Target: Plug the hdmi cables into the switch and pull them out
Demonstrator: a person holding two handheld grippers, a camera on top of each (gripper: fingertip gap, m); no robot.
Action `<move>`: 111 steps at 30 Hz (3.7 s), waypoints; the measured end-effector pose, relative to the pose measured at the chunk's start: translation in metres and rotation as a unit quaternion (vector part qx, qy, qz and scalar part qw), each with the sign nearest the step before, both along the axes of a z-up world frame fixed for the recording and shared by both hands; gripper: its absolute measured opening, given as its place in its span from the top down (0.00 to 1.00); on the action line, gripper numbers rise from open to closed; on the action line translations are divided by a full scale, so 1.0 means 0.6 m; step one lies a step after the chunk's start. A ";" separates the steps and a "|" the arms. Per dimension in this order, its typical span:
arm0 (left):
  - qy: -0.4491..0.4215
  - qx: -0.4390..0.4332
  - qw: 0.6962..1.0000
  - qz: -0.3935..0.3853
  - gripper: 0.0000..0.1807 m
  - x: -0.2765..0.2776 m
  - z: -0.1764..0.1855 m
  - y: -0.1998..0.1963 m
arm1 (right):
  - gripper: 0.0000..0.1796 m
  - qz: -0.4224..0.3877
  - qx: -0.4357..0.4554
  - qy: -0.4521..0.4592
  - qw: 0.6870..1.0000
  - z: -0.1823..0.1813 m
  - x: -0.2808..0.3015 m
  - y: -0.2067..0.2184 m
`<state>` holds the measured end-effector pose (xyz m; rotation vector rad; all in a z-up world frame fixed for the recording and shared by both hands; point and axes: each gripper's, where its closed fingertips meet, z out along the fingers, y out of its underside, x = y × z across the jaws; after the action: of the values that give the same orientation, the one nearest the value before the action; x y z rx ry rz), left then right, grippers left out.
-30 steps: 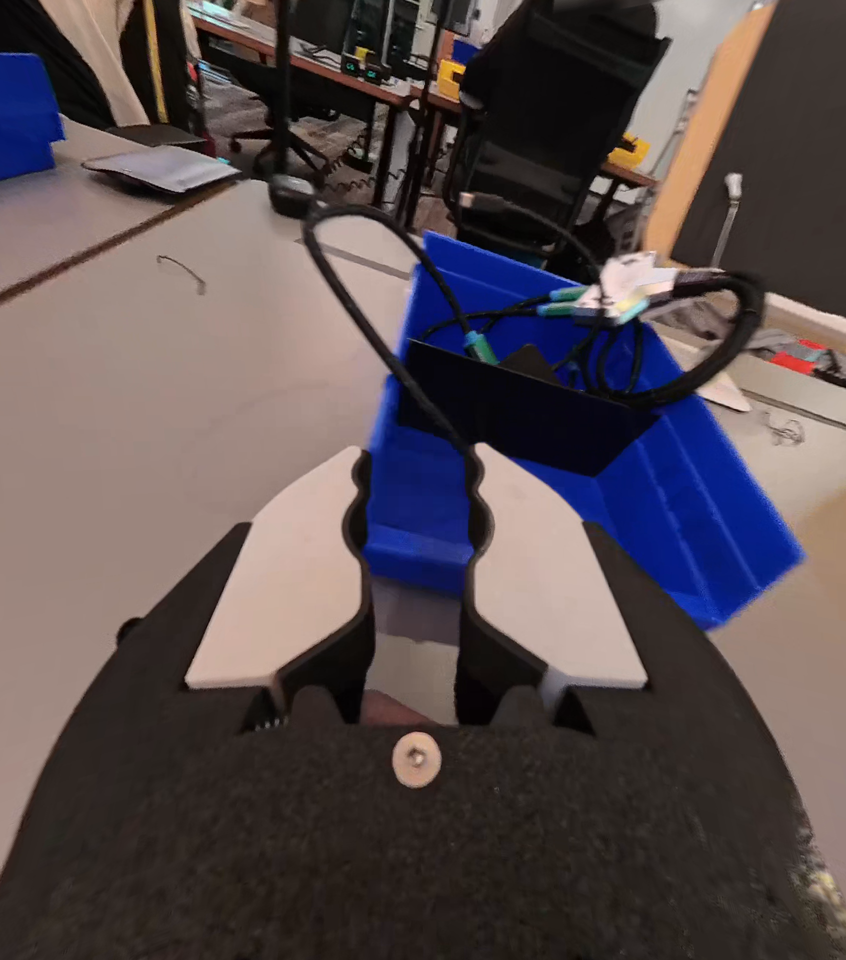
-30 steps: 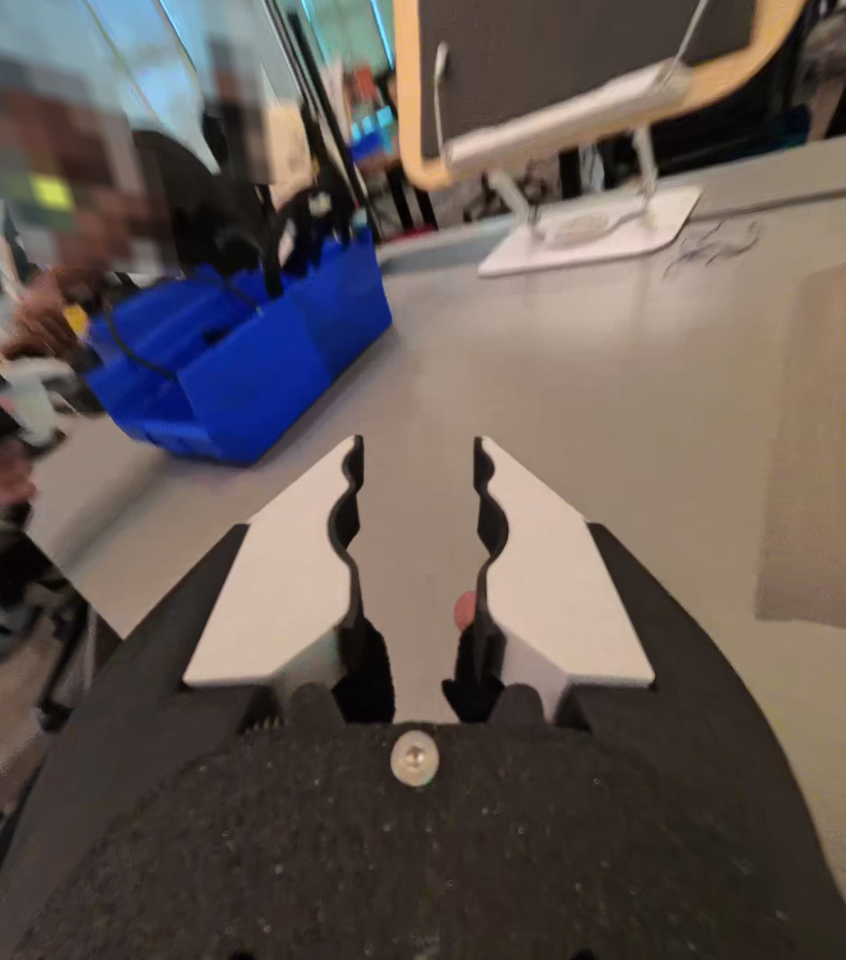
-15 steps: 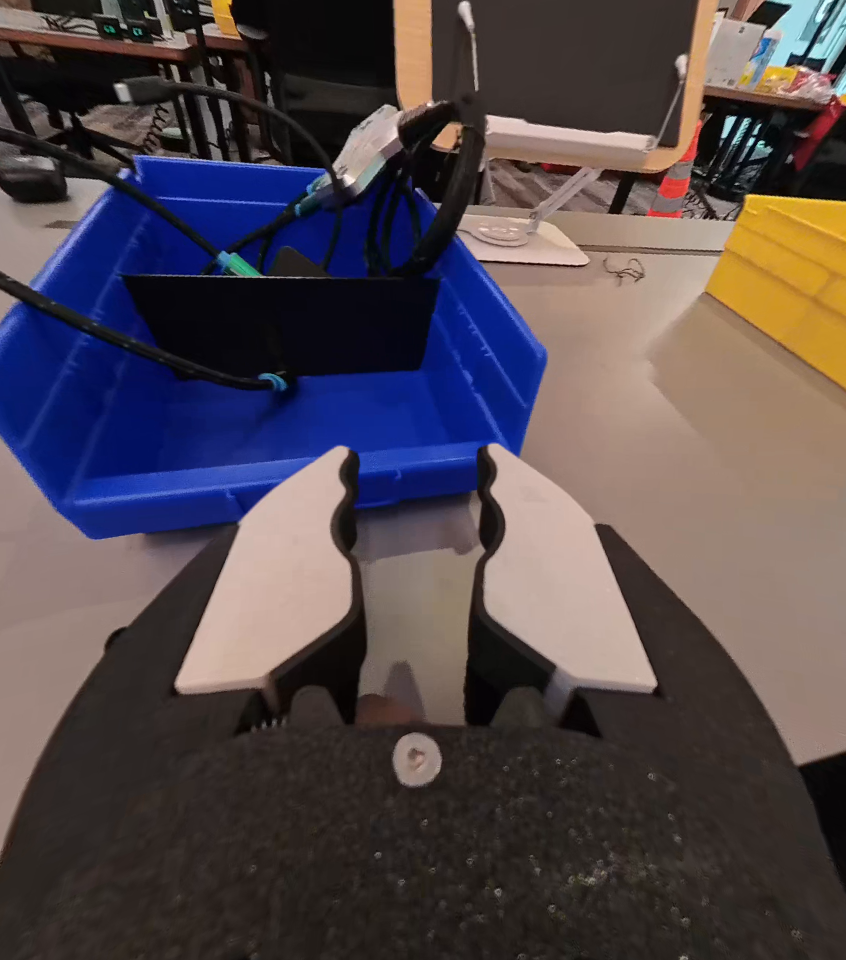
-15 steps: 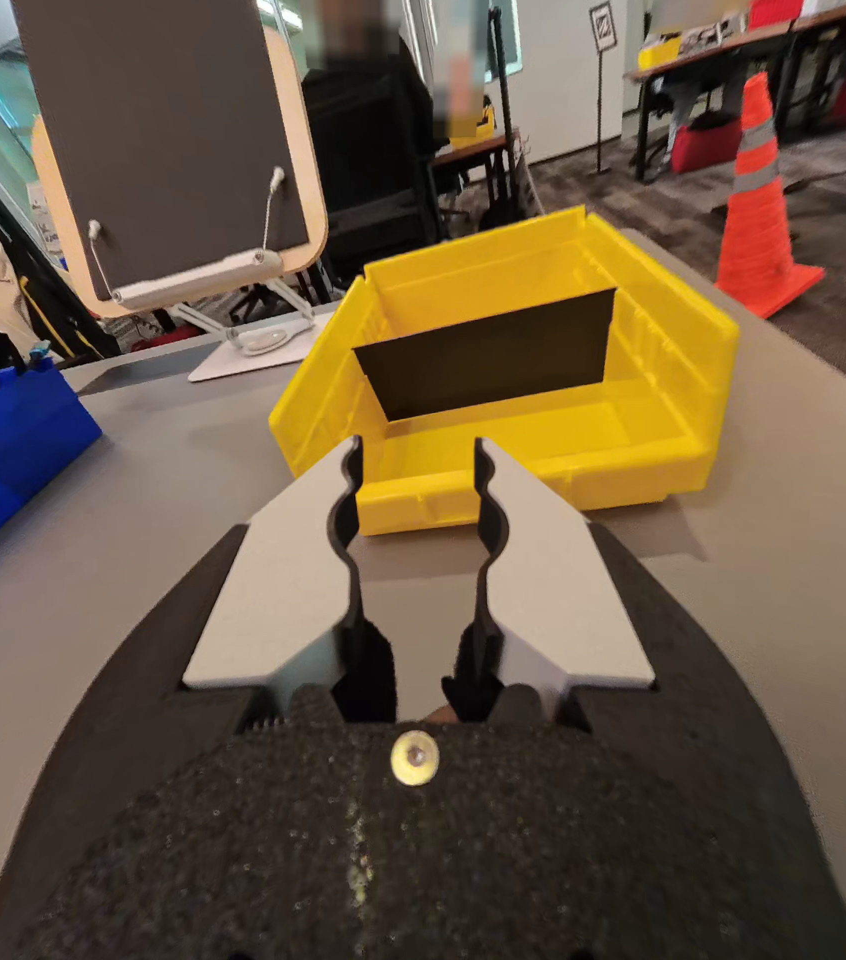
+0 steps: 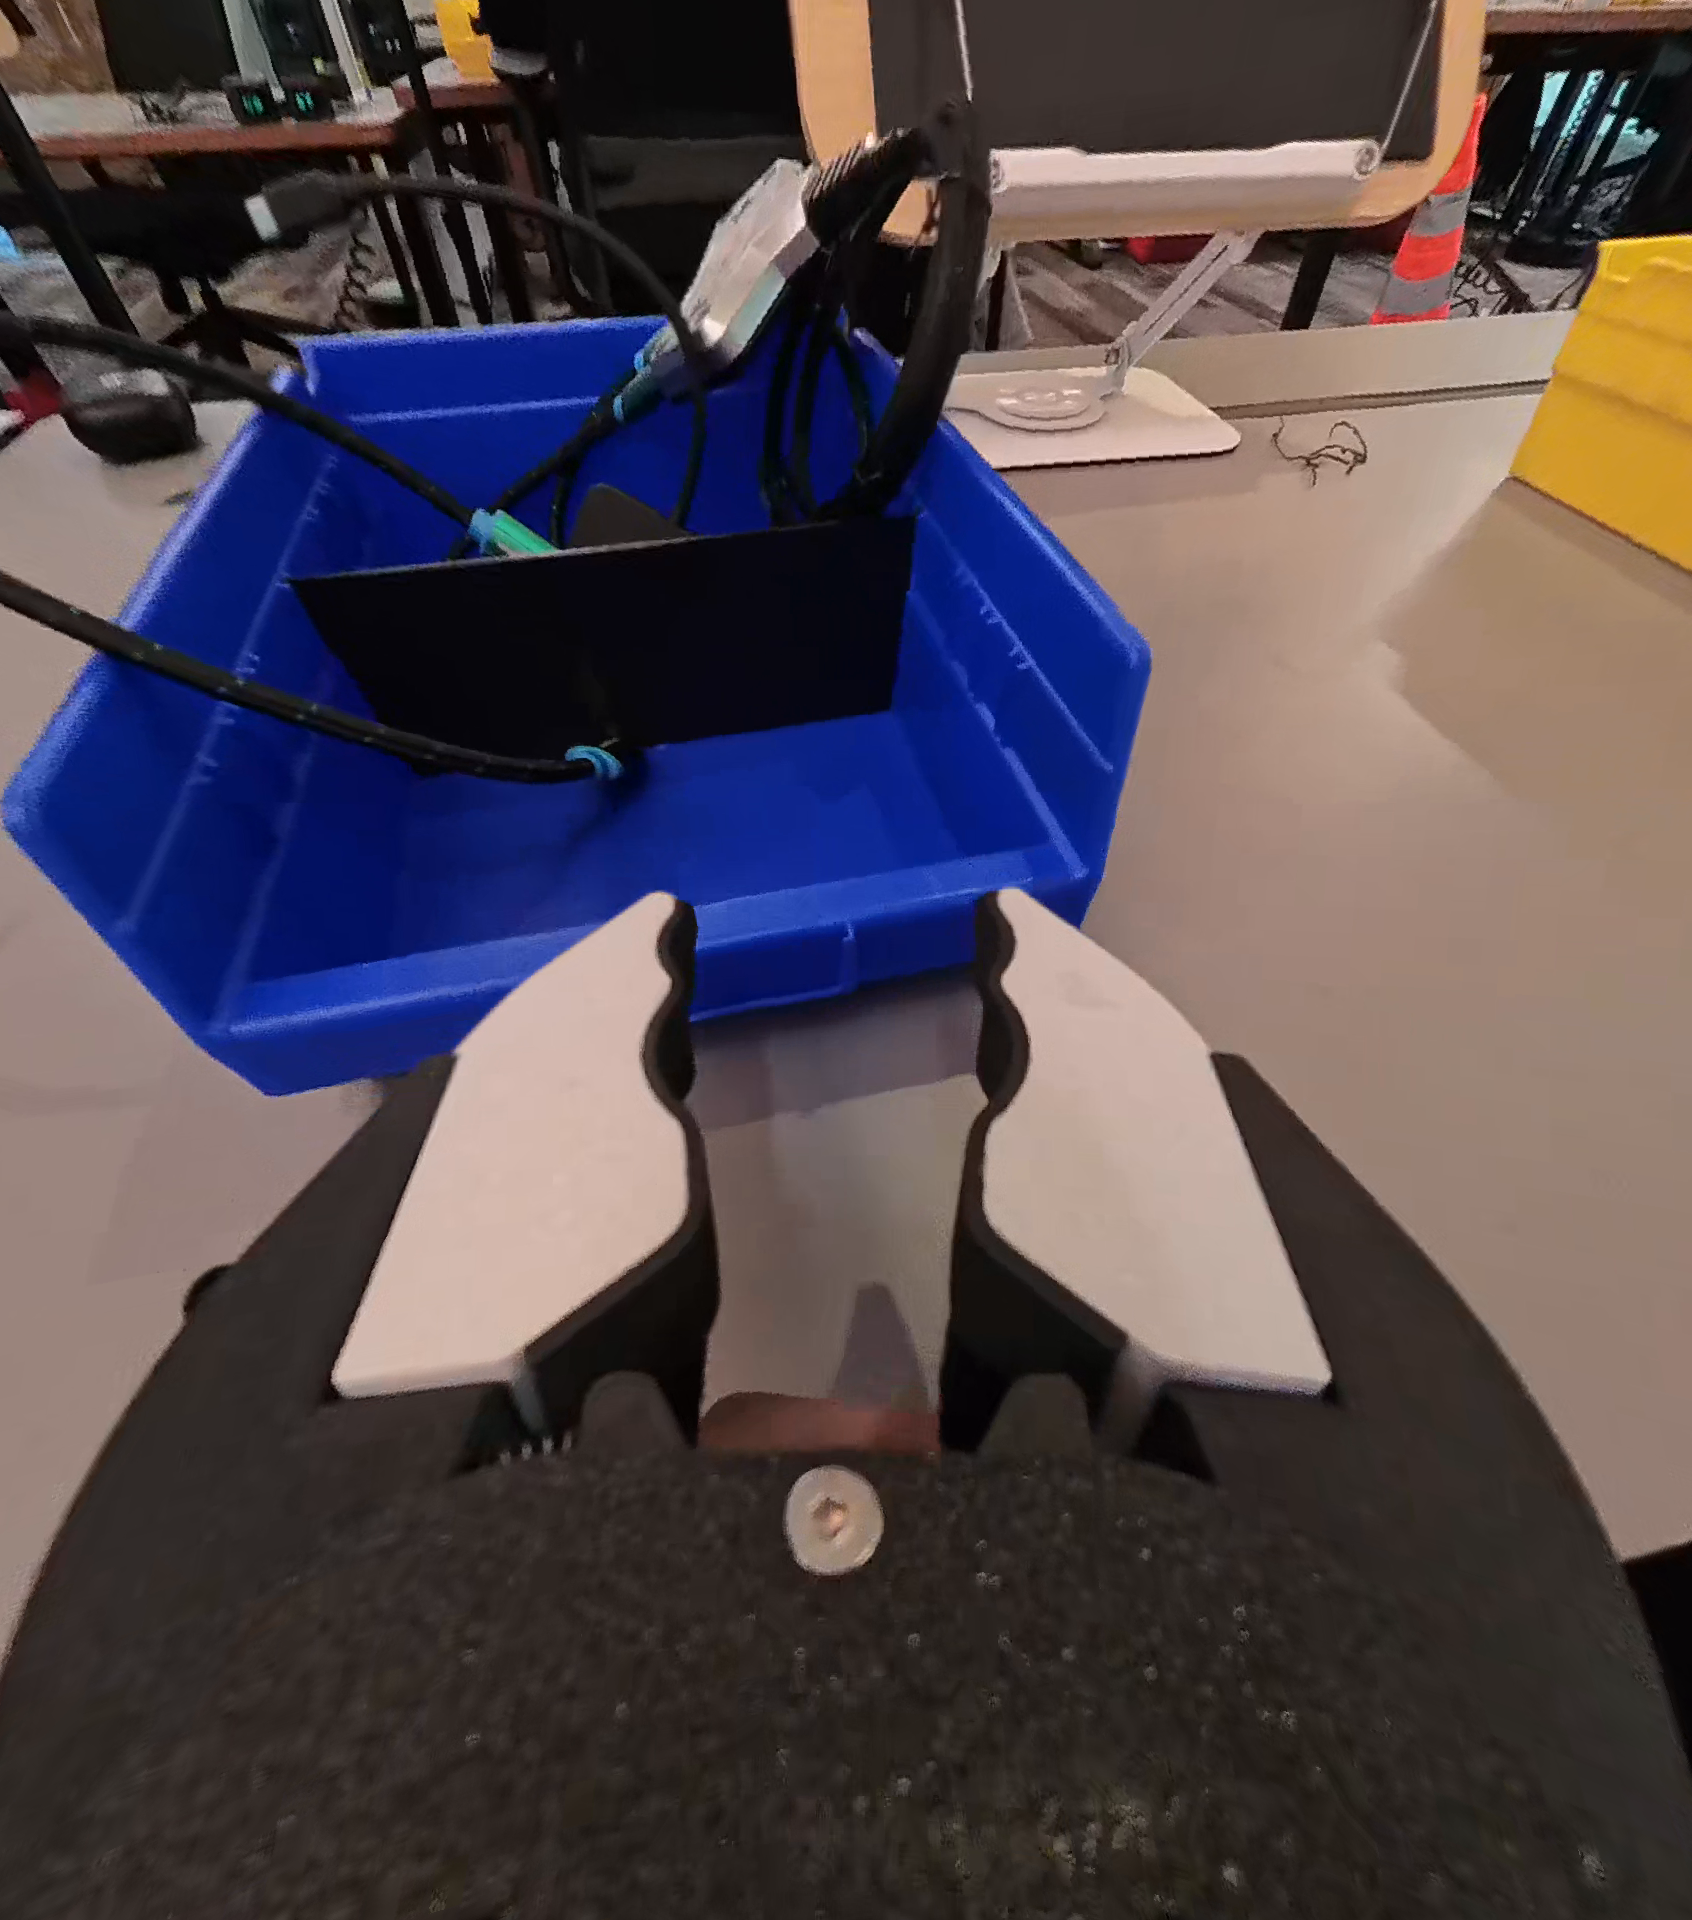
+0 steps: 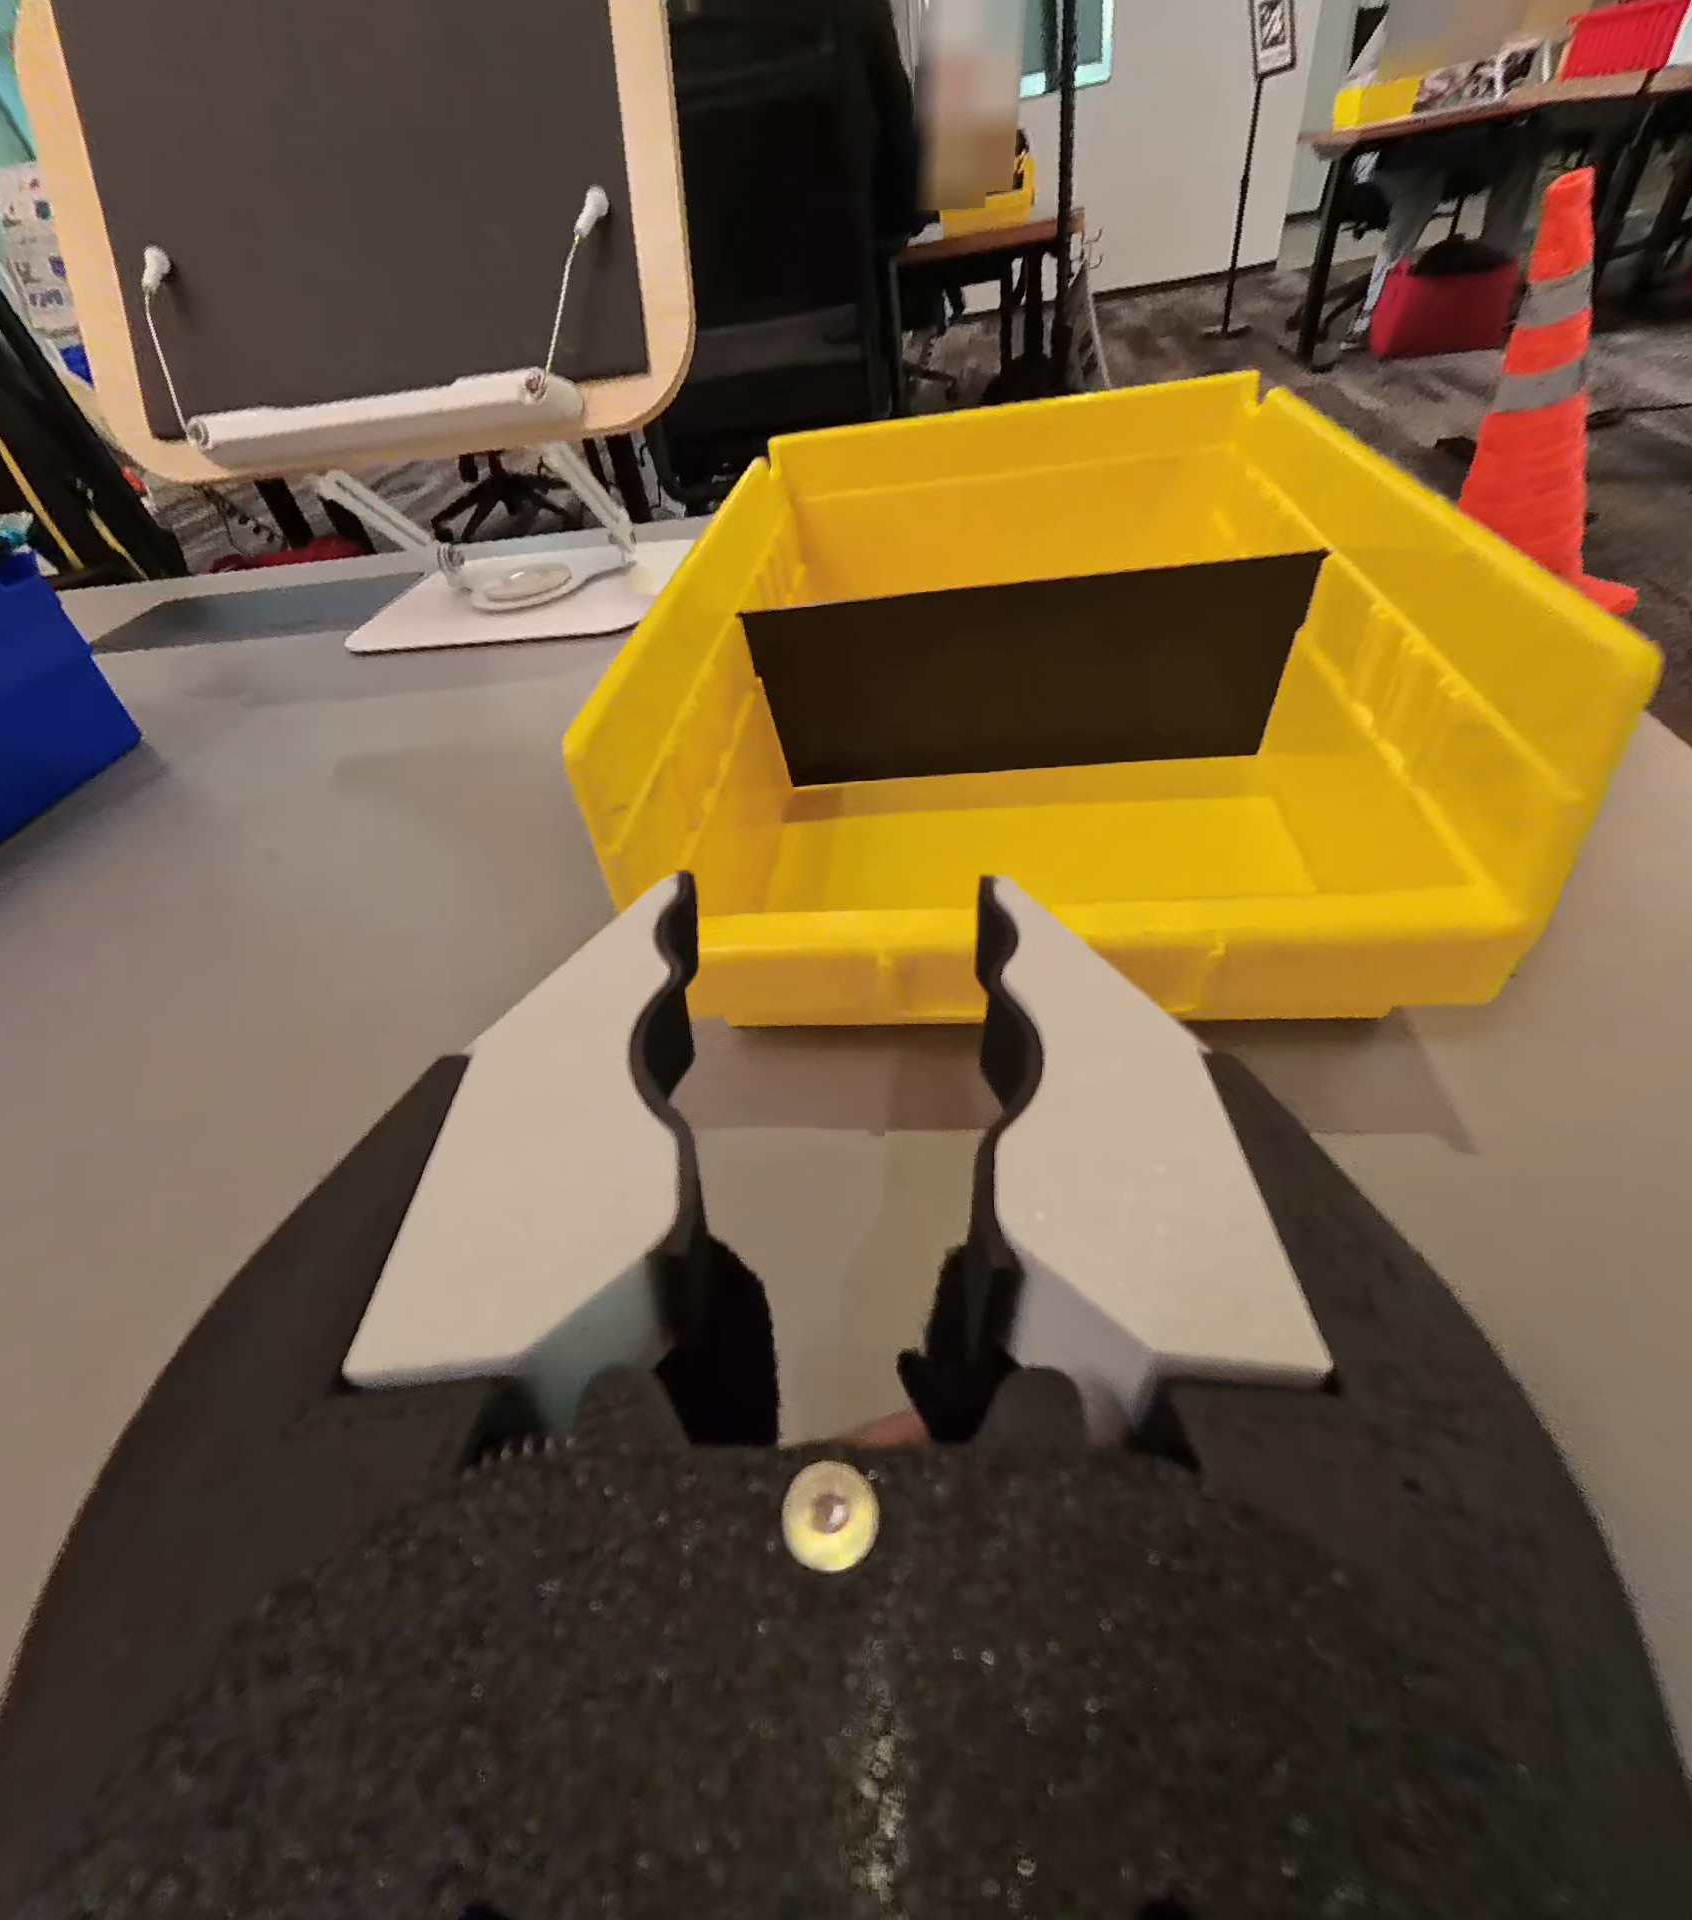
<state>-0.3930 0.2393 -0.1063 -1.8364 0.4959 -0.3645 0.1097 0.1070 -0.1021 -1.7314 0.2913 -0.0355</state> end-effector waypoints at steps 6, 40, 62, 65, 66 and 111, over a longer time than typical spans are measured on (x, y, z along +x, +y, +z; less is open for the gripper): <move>-0.035 -0.052 0.998 -0.007 0.73 -0.005 -0.016 -0.004 | 0.71 0.006 -0.023 -0.017 1.000 -0.016 -0.012 0.013; 0.447 -0.097 0.827 -0.327 0.70 0.041 0.039 0.307 | 0.71 0.084 -0.033 0.031 0.995 -0.027 -0.077 0.016; 0.391 -0.116 0.832 -0.375 0.92 0.033 0.129 0.368 | 0.71 0.145 -0.023 0.077 0.986 -0.024 -0.120 0.027; 0.275 -0.090 0.894 -0.341 0.92 0.016 0.230 0.341 | 0.71 0.176 -0.028 0.036 0.983 -0.024 -0.154 0.031; 0.231 -0.082 0.911 -0.331 0.92 0.012 0.261 0.328 | 0.70 0.181 -0.032 0.021 0.983 -0.025 -0.164 0.031; -0.293 -0.237 0.854 -0.360 0.67 0.381 0.199 -0.081 | 0.93 0.169 0.076 -0.643 0.743 0.177 -0.445 0.167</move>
<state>-0.1643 0.1905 0.0133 -1.7998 0.6850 -1.6287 -0.1571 0.2072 0.0041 -1.2135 -1.0194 -0.8797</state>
